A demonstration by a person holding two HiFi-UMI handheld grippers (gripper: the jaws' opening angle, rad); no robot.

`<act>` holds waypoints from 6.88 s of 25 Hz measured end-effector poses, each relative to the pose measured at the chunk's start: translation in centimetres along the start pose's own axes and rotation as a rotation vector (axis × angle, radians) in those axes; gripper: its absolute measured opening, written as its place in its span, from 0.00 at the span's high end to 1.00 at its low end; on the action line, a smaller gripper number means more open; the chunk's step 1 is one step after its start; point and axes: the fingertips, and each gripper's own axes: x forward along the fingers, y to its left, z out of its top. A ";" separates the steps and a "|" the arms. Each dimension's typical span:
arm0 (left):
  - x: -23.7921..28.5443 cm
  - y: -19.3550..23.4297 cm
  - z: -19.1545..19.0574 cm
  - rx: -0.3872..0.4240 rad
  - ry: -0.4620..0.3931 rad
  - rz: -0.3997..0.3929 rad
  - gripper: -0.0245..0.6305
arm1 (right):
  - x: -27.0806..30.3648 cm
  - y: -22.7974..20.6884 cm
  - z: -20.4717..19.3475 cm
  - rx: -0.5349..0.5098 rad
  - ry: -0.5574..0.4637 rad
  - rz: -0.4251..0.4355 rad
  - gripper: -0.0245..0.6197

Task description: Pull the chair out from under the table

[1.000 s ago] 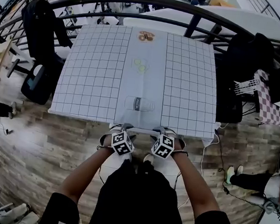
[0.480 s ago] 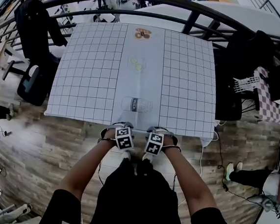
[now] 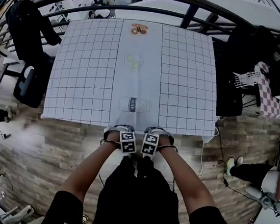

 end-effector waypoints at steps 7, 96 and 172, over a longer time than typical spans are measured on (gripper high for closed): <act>1.8 0.6 -1.3 0.120 0.064 0.054 0.76 | 1.2 -0.2 -0.1 0.028 0.026 -0.039 0.84; 3.6 -25.8 -4.0 -0.012 0.032 0.011 0.83 | 2.2 27.1 0.8 0.041 0.011 0.056 0.83; 2.4 -57.6 -8.4 -0.059 0.052 -0.050 0.80 | 0.1 58.8 4.2 0.070 -0.021 0.108 0.81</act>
